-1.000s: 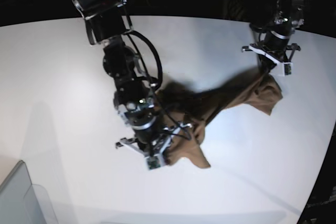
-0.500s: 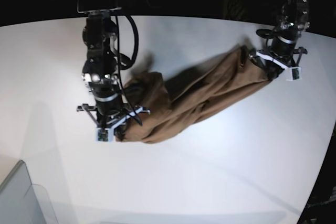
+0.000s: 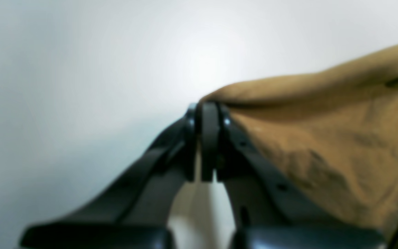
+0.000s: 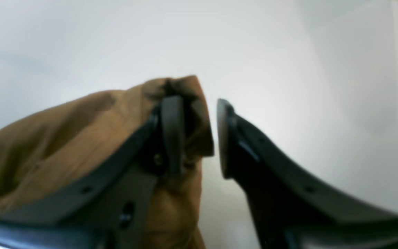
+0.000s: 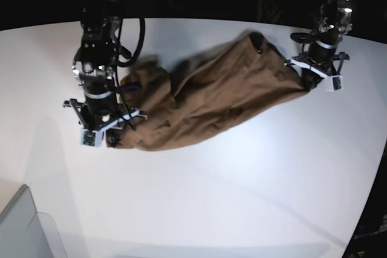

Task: Layout the t-shirt on the table in an organized manner, then fold the t-shirt properly
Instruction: 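Pull both grippers apart to stretch the brown shirt out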

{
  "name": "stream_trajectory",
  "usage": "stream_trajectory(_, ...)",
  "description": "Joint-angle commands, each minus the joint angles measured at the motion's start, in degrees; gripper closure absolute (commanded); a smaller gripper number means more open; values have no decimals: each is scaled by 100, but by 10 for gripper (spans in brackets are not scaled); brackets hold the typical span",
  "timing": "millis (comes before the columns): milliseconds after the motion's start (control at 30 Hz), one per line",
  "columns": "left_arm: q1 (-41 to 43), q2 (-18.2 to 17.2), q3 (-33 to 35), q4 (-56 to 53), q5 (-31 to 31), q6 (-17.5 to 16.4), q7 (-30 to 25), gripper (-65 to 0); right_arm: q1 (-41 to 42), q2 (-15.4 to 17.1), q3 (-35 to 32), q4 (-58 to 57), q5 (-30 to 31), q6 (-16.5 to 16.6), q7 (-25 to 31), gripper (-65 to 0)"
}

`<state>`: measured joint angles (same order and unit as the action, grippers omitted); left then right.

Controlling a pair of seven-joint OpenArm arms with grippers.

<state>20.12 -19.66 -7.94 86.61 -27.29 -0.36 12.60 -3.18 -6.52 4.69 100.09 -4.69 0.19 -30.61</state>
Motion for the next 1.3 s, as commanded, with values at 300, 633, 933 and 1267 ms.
stream_trajectory(300,6,72,-45,82,26,5,-148,-5,-891,-90,-166,1336,-10,-5,217,-460)
stream_trajectory(633,6,89,-36,82,8,5,-139,-5,-2359,-99,-1220,1424,-10,-5,639,-465)
stream_trajectory(933,6,89,-36,82,-1,5,-122,-5,-2658,-99,-1572,738,-45,-32,1571,-465)
stream_trajectory(1267,14,89,-36,82,-1,5,-113,-5,-2253,138,-1616,-387,-45,-1394,2283,-465)
